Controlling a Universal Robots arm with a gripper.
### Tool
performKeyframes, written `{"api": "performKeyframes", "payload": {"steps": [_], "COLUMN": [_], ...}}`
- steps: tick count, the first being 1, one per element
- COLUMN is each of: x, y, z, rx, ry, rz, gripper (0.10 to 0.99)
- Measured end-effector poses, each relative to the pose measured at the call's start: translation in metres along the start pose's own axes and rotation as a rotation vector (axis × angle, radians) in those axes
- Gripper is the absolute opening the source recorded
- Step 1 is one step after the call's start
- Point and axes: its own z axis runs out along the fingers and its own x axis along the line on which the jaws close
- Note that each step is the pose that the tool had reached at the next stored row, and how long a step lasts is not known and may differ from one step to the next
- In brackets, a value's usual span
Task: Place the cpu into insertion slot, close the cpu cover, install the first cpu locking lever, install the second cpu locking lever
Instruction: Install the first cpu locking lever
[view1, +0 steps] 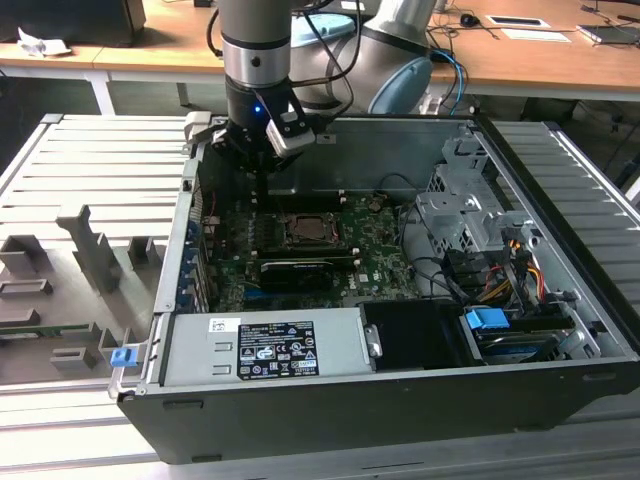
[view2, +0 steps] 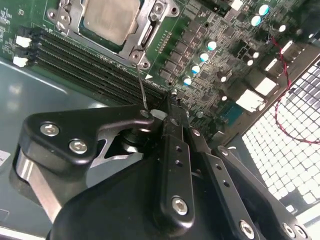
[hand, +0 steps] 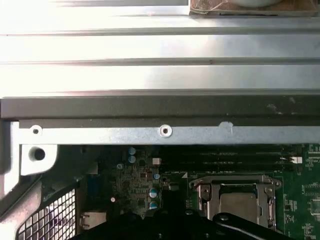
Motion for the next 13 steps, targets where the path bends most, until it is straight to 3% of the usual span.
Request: {"api": "performKeyframes", "payload": {"steps": [8,12,13], "x": [-0.0045,-0.0143,-0.0227], "y": [0.0001,0.0001,0.0003], "z": [0.0004,0.0005,0.0007], "rx": [0.001,0.003,0.004], "ry": [-0.0001,-0.0001,0.0004], "rz": [0.000,0.000,0.000], "gripper": [0.106,0.106,0.106]}}
